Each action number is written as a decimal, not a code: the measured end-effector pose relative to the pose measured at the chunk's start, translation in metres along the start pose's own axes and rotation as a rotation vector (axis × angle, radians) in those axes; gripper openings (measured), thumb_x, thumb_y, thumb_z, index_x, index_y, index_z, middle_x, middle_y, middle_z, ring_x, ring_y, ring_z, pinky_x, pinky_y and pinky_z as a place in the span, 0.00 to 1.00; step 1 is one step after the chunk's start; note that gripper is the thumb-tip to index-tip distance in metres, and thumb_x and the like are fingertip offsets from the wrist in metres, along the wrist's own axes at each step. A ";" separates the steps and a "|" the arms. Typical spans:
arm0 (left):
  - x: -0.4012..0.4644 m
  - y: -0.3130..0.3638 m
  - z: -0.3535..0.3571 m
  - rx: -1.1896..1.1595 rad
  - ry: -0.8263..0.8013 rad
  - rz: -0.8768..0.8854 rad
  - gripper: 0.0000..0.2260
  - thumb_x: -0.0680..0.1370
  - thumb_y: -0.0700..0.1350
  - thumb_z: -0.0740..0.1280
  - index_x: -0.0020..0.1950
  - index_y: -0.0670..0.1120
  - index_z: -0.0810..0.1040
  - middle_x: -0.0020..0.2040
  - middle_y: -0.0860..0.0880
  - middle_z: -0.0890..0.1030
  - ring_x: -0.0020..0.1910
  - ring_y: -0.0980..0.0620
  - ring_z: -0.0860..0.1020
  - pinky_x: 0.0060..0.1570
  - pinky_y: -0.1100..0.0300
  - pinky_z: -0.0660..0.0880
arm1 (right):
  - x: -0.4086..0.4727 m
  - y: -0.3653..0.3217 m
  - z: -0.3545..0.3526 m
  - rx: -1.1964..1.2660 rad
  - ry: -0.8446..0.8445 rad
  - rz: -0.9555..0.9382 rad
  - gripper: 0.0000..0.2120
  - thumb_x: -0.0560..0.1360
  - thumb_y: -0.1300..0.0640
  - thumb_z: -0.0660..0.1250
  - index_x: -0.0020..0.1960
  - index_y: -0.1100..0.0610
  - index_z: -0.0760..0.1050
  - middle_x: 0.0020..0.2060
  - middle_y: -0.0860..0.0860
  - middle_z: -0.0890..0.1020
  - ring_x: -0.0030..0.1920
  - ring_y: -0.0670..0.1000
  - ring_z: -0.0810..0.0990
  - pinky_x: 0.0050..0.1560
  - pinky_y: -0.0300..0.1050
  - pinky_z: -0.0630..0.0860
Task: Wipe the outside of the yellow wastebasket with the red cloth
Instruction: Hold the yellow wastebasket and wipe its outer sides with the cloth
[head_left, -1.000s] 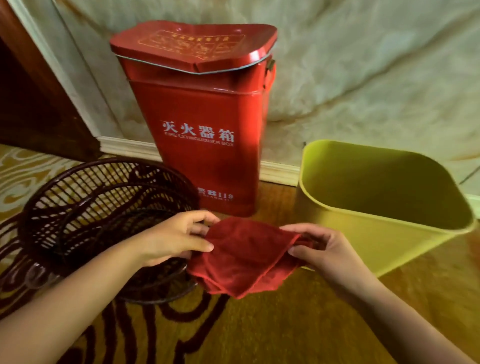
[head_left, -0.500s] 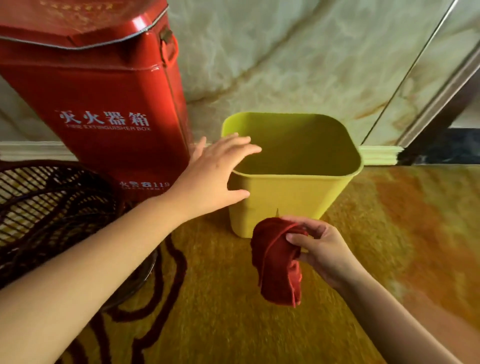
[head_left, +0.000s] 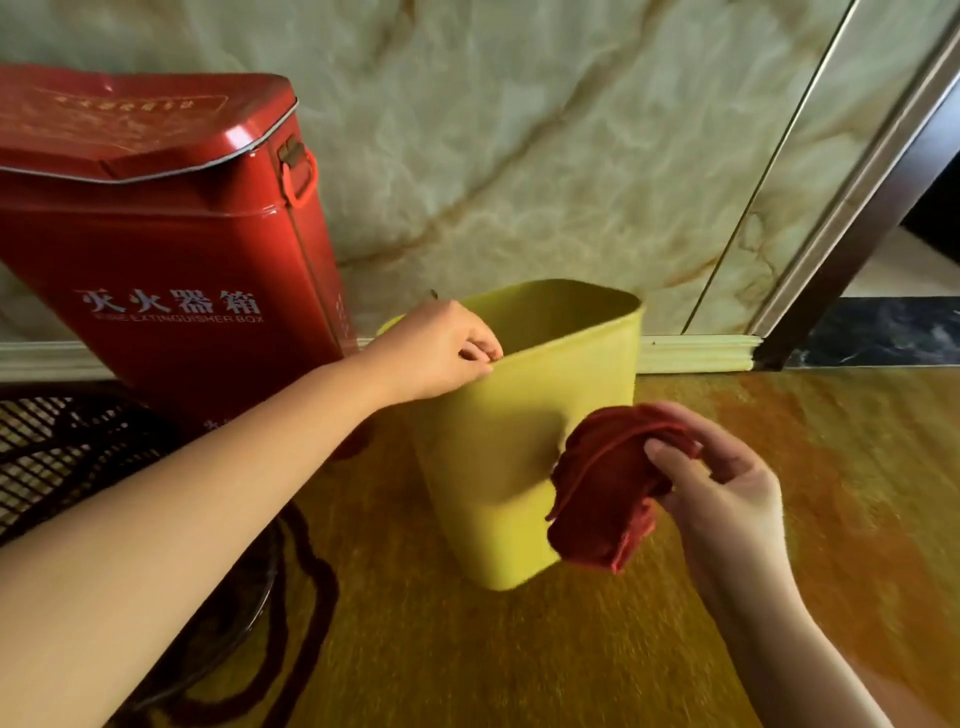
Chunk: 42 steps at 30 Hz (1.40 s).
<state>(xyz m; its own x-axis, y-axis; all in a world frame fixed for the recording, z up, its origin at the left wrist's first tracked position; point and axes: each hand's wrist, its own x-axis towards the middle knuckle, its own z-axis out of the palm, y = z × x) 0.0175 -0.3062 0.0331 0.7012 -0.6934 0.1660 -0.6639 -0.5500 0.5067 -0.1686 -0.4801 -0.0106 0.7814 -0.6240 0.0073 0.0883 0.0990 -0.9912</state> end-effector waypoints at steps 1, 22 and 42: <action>0.004 -0.001 -0.001 -0.022 0.008 -0.033 0.08 0.69 0.39 0.69 0.48 0.44 0.82 0.46 0.48 0.85 0.40 0.61 0.79 0.37 0.82 0.67 | 0.005 -0.006 0.004 0.000 0.019 -0.068 0.15 0.69 0.64 0.68 0.49 0.46 0.82 0.46 0.47 0.85 0.48 0.47 0.83 0.42 0.43 0.82; -0.020 -0.072 -0.028 0.030 -0.414 -0.037 0.39 0.72 0.38 0.66 0.66 0.72 0.49 0.71 0.64 0.58 0.56 0.76 0.64 0.51 0.85 0.60 | 0.061 0.121 0.092 -0.701 -0.272 -0.414 0.33 0.73 0.31 0.42 0.73 0.39 0.37 0.75 0.42 0.37 0.75 0.46 0.36 0.72 0.63 0.38; -0.010 -0.092 -0.028 -0.100 -0.396 -0.182 0.38 0.72 0.40 0.68 0.65 0.74 0.52 0.23 0.55 0.68 0.26 0.58 0.63 0.25 0.62 0.63 | 0.079 0.107 0.139 -0.755 -0.391 -0.623 0.24 0.76 0.36 0.46 0.72 0.33 0.48 0.76 0.42 0.48 0.76 0.43 0.42 0.71 0.56 0.45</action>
<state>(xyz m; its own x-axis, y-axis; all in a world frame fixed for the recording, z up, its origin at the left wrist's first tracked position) 0.0793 -0.2358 0.0086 0.6378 -0.7250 -0.2598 -0.4972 -0.6453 0.5800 -0.0114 -0.4107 -0.0973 0.8867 -0.0921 0.4530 0.2400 -0.7457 -0.6215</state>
